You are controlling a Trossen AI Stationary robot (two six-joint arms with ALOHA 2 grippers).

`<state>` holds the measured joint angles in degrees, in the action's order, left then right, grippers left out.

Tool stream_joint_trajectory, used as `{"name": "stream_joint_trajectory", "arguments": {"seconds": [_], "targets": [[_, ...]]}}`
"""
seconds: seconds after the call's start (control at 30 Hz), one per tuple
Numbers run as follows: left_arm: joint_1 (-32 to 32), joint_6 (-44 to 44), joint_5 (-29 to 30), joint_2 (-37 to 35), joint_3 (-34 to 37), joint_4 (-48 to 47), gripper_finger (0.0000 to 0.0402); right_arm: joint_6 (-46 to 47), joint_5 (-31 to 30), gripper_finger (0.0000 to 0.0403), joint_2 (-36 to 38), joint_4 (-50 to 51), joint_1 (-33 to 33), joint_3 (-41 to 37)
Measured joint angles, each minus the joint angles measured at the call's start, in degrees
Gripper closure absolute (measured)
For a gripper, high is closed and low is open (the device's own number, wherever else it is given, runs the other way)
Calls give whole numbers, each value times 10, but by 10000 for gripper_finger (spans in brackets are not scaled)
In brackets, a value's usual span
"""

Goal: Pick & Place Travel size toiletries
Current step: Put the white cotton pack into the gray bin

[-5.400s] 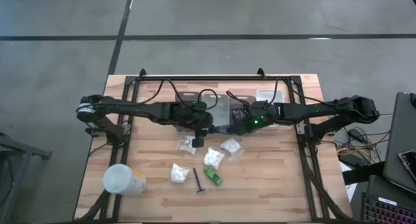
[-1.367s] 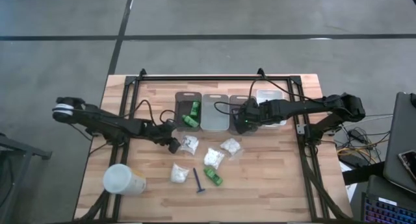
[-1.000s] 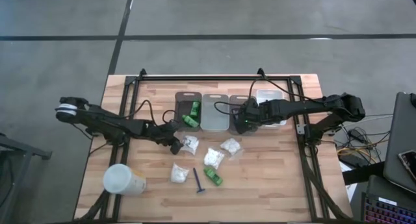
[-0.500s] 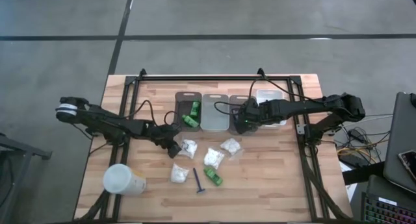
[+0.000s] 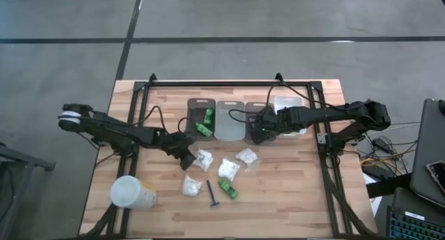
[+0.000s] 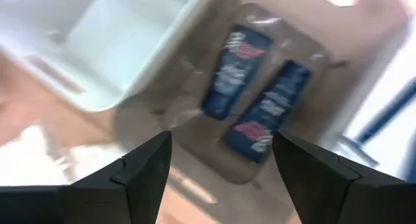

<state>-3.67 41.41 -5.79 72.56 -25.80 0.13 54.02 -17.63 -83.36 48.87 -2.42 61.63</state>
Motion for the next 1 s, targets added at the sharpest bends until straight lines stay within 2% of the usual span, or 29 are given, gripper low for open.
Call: {"name": "stream_joint_trajectory", "arguments": {"seconds": [0.13, 0.27, 0.43, 0.53, 0.67, 1.0], "targets": [[-3, -48, -7, -21, -51, -99, 395, -26, 33, 150, 2, -44, 0, 0], [-5, -126, -2, -32, -135, -231, 398, -53, 63, 159, 4, -97, 0, 0], [-5, -239, 59, -29, -258, -364, 398, -99, 132, 170, 5, -175, -1, 0], [-3, -310, 104, -24, -318, -395, 398, -129, 163, 175, 5, -230, -1, 0], [9, -400, 136, -12, -373, -402, 398, -163, 168, 181, 5, -247, -6, 4], [64, -549, 156, 73, -468, -430, 398, -248, 161, 168, 13, -234, -7, 44]]}}
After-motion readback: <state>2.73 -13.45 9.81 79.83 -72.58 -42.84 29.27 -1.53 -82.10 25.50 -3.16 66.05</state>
